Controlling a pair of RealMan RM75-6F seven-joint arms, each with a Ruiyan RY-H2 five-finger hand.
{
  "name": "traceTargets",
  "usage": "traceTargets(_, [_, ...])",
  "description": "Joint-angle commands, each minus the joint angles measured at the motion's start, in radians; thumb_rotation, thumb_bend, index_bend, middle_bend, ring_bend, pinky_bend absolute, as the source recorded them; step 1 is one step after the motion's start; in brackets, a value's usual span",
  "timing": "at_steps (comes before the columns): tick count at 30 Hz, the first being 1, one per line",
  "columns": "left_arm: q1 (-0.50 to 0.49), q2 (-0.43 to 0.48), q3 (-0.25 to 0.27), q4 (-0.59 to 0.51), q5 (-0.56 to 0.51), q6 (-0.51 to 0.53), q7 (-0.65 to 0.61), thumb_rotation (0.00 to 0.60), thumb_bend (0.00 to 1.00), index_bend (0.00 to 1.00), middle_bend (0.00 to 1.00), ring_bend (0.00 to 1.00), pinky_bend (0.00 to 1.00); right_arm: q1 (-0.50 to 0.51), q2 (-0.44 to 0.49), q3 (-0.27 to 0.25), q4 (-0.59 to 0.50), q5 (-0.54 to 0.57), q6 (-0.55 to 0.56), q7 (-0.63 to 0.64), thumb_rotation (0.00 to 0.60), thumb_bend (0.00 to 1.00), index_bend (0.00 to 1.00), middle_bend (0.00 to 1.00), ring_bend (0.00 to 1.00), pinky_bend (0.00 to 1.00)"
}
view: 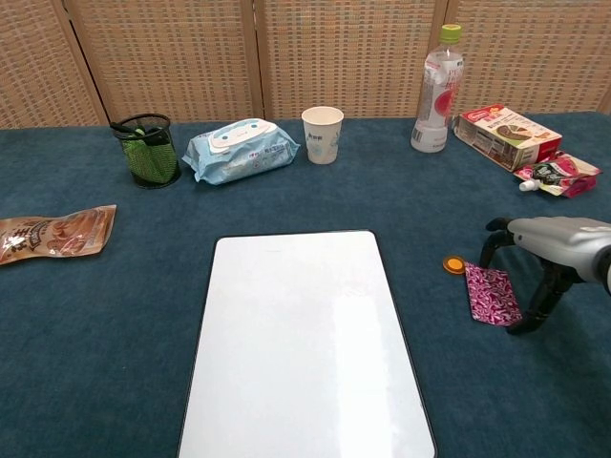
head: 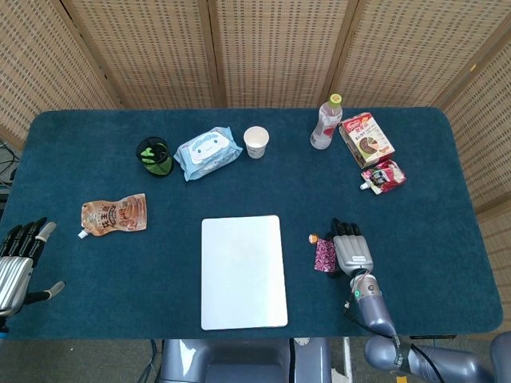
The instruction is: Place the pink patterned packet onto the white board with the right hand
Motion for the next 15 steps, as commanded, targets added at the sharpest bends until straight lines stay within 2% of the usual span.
traceTargets(1, [0.0,0.0,0.001,0.0,0.001,-0.001,0.001,0.6,0.0,0.0,0.0,0.0,0.0,0.0,0.002,-0.001,-0.002,0.003,0.0,0.002,0.6,0.13,0.47,0.0,0.0,0.0])
traceTargets(5, [-0.001,-0.001,0.001,0.0,0.001,-0.001,0.001,0.6,0.0,0.0,0.0,0.0,0.0,0.0,0.015,0.002,-0.02,0.003,0.0,0.012,0.6,0.14,0.47,0.0,0.0,0.0])
traceTargets(11, [-0.004,0.0,0.001,-0.001,-0.003,-0.007,0.0,0.6,0.0,0.0,0.0,0.0,0.0,0.009,0.057,0.01,-0.102,-0.037,0.029,0.01,0.6,0.14,0.47,0.0,0.0,0.0])
traceTargets(15, [-0.007,0.001,0.002,-0.003,-0.004,-0.013,0.0,0.6,0.0,0.0,0.0,0.0,0.0,0.036,0.07,0.034,-0.165,-0.037,0.05,-0.02,0.6,0.14,0.47,0.0,0.0,0.0])
